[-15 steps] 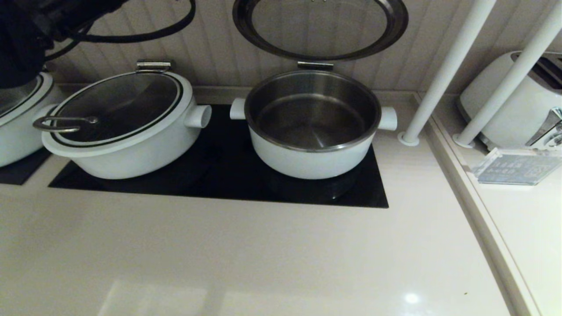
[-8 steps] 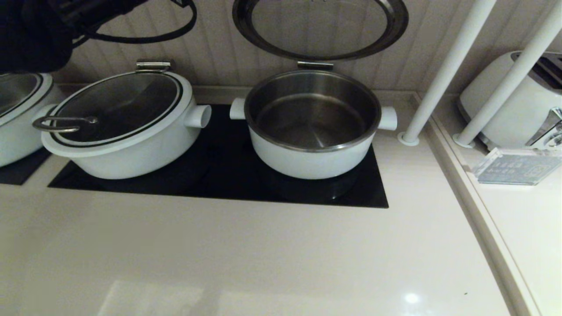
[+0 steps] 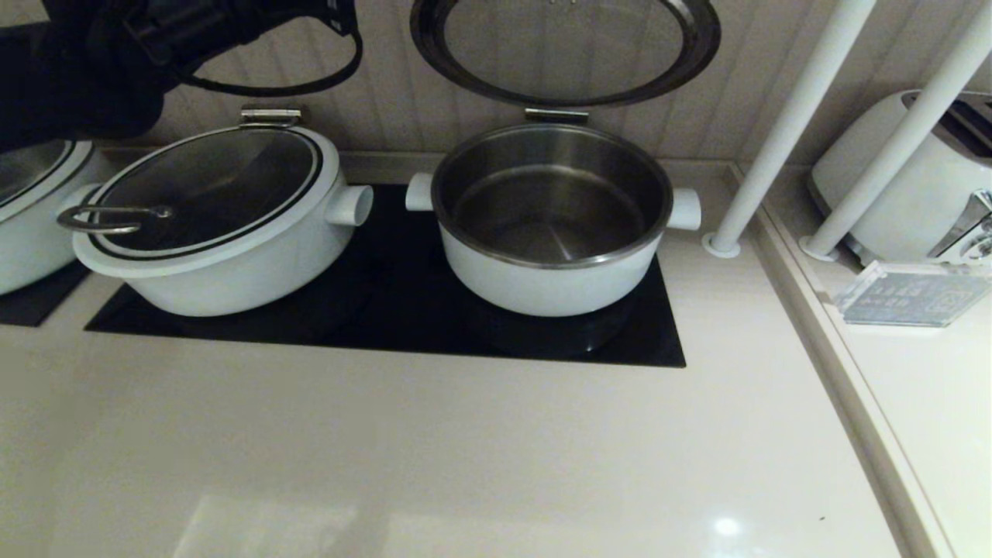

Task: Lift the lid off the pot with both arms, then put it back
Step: Close the pot lid

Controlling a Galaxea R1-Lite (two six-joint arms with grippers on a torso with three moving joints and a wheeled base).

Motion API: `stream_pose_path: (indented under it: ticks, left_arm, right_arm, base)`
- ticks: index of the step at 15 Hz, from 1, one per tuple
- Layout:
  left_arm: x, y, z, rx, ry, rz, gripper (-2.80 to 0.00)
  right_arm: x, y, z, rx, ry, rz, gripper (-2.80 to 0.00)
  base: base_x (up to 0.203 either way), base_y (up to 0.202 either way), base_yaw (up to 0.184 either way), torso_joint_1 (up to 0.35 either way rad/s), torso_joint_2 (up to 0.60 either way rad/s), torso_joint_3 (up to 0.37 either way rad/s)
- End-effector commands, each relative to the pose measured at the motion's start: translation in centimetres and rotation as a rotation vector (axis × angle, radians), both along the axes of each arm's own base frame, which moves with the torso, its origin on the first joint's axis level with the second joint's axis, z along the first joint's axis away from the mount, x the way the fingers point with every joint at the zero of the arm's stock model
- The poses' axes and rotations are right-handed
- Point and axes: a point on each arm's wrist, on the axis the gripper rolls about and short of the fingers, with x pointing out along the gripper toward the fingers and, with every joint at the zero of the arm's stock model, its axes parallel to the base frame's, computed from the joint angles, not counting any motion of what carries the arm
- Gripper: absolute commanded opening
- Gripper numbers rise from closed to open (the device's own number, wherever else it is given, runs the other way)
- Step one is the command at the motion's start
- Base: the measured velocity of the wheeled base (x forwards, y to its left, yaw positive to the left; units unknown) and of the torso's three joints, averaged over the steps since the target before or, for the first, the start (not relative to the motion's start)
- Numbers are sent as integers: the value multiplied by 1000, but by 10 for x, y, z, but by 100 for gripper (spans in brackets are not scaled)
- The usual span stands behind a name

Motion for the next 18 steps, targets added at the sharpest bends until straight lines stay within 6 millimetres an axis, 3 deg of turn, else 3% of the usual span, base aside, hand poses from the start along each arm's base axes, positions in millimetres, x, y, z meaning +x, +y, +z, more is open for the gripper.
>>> stream_pose_path:
  ticks: [1, 5, 13, 18]
  left_arm:
    - [5, -2, -5, 4, 8, -4, -280]
    - [9, -5, -9, 7, 17, -8, -280]
    - [0, -34, -9, 11, 15, -87, -280]
    - [-5, -40, -7, 17, 4, -101, -280]
  right_arm:
    - [0, 0, 0, 0, 0, 0, -280]
    - [0, 0, 0, 0, 0, 0, -280]
    - [0, 0, 0, 0, 0, 1, -280]
    - [0, 0, 0, 0, 0, 1, -280]
  base:
    - [0, 0, 0, 0, 0, 0]
    - [0, 0, 0, 0, 0, 0]
    - [0, 0, 0, 0, 0, 0]
    - [0, 0, 0, 0, 0, 0]
